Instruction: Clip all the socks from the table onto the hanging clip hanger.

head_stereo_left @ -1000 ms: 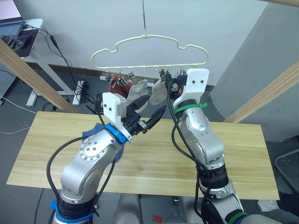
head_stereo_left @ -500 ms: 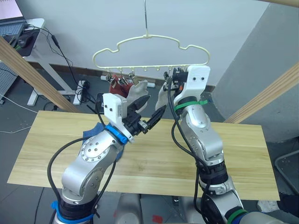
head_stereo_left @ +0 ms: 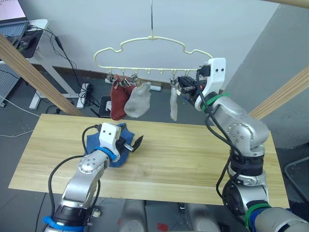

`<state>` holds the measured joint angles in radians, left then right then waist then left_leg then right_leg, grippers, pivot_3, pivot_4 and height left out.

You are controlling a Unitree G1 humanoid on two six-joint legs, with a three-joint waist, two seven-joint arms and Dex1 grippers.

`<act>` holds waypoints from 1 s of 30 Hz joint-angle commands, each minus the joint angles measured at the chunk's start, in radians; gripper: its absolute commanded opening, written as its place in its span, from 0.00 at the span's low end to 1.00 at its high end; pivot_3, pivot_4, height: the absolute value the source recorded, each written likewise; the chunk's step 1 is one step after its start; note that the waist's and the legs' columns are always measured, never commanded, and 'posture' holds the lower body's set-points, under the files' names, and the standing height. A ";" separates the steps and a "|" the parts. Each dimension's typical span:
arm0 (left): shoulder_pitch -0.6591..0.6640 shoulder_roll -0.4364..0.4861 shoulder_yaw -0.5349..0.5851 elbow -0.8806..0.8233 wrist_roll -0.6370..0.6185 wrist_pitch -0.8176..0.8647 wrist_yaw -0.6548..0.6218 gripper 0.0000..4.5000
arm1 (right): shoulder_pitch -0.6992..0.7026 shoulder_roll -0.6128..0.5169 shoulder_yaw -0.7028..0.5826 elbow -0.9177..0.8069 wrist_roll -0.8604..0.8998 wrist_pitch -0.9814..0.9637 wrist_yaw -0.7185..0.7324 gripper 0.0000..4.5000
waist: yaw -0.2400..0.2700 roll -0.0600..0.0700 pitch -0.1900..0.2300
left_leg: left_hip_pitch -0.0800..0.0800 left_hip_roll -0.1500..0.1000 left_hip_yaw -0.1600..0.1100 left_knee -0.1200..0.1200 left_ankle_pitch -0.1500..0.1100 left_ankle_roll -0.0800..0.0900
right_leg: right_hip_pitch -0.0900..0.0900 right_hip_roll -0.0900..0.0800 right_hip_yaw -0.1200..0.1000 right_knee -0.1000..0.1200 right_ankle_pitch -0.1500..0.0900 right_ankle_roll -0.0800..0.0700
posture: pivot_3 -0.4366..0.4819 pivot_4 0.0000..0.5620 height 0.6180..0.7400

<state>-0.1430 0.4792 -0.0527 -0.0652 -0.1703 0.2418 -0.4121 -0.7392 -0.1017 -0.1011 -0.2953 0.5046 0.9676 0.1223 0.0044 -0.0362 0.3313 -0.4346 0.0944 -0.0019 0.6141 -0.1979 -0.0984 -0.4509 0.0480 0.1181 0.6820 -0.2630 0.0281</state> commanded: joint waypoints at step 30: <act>-0.009 -0.148 0.053 0.064 -0.057 0.074 -0.112 0.01 | -0.114 -0.058 -0.216 0.049 0.180 0.221 -0.027 0.01 | -0.008 -0.001 -0.005 | 0.000 0.000 0.001 0.002 0.000 0.000 | 0.001 0.000 0.001 0.000 0.001 0.001 | 0.48 0.60 1.00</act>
<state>-0.1539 0.3418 0.0193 0.0953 -0.1949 0.3181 -0.4998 -0.8371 -0.1534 -0.2601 -0.2468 0.6451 1.1499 0.1074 -0.0033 -0.0367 0.3267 -0.4347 0.0943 -0.0013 0.6160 -0.1978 -0.0981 -0.4500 0.0478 0.1187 0.6825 -0.2616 0.0296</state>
